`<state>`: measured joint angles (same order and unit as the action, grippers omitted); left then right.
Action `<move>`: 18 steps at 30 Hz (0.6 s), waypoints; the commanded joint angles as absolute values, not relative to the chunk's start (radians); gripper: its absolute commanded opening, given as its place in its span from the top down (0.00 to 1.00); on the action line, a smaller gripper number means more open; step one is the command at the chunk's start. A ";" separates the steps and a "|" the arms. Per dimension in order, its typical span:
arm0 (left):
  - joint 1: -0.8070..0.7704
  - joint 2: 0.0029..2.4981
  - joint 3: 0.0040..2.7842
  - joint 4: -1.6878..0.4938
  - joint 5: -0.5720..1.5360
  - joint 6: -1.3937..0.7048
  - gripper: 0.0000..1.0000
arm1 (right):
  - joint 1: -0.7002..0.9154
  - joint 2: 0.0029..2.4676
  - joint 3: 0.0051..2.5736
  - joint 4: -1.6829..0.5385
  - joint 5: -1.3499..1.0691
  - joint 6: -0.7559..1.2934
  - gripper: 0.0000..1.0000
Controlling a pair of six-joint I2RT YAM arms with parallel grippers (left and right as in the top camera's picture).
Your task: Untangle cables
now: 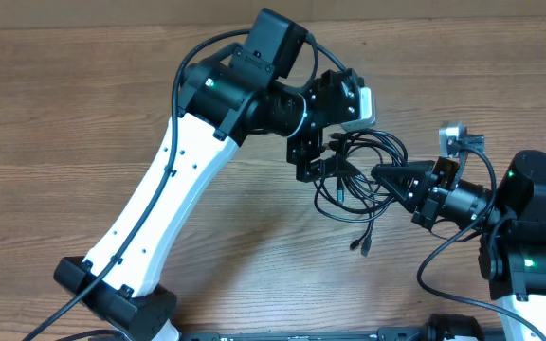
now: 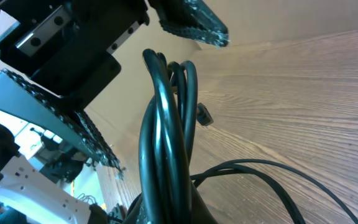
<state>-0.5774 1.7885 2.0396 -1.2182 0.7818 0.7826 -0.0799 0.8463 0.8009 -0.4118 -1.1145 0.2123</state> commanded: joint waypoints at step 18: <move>-0.659 1.767 2.062 -1.279 0.689 0.809 0.96 | -0.084 0.843 0.804 -0.406 -1.156 0.204 0.76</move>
<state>-0.6468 1.7885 2.0445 -1.2655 0.6983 0.7959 -0.0788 0.8463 0.8009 -0.4126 -1.1561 0.2050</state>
